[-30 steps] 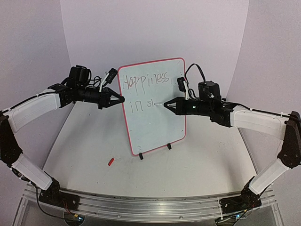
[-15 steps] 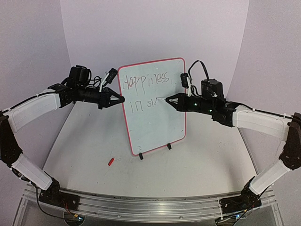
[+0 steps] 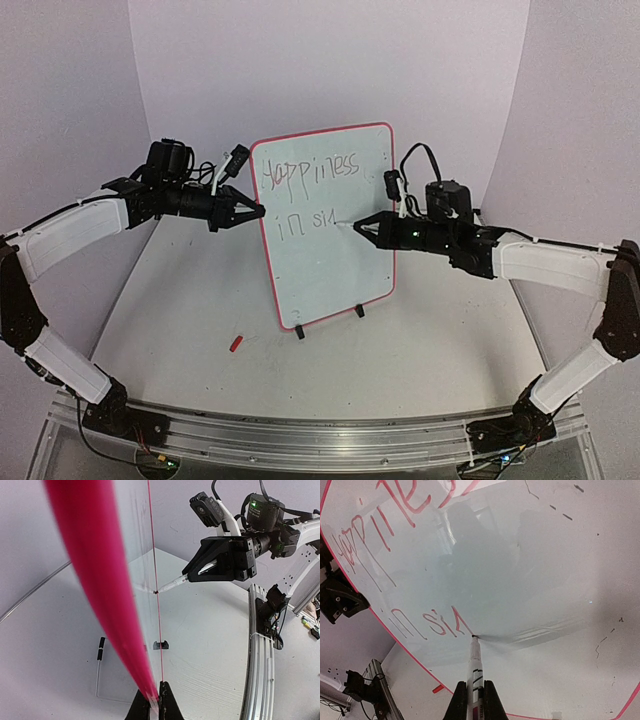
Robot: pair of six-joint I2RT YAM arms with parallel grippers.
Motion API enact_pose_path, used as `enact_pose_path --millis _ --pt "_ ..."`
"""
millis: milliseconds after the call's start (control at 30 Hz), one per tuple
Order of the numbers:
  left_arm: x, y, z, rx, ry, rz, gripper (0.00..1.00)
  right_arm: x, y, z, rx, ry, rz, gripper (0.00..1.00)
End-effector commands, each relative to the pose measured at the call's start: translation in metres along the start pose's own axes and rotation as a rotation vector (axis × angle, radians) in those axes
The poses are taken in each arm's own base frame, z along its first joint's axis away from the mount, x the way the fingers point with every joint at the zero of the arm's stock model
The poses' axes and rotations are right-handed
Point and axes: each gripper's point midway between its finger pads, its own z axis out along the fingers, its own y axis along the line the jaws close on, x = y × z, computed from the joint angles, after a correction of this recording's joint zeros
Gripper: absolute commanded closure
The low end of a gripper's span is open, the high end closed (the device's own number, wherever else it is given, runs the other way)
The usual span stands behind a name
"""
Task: Write a sentence on the whiteboard
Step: Write on the whiteboard with the whiteboard.
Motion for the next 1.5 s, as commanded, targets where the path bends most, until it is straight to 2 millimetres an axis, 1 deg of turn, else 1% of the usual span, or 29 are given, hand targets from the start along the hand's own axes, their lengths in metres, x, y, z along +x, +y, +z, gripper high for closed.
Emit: enact_pose_path --millis 0,300,567,1000,1133,1300,1467 --pt "0.054 -0.012 0.013 0.040 0.181 -0.067 1.00 -0.021 0.000 -0.006 0.028 -0.073 -0.007 1.00" --pt "0.054 -0.012 0.013 0.041 0.181 -0.068 1.00 -0.051 0.017 -0.015 -0.012 -0.158 -0.023 1.00" --pt "0.053 -0.013 0.012 0.040 0.180 -0.066 1.00 -0.059 0.019 -0.017 -0.013 -0.192 -0.021 1.00" --pt "0.053 -0.013 0.013 0.044 0.181 -0.067 1.00 -0.051 0.003 -0.019 0.050 -0.199 -0.004 1.00" --pt "0.054 -0.013 0.014 0.047 0.182 -0.070 1.00 -0.044 -0.001 -0.016 0.056 -0.182 0.004 1.00" --pt "0.055 -0.013 0.014 0.047 0.184 -0.072 1.00 -0.030 -0.008 -0.010 0.066 -0.144 0.019 1.00" --pt "0.056 -0.013 0.015 0.049 0.186 -0.073 1.00 -0.020 -0.015 -0.010 0.086 -0.123 0.030 1.00"
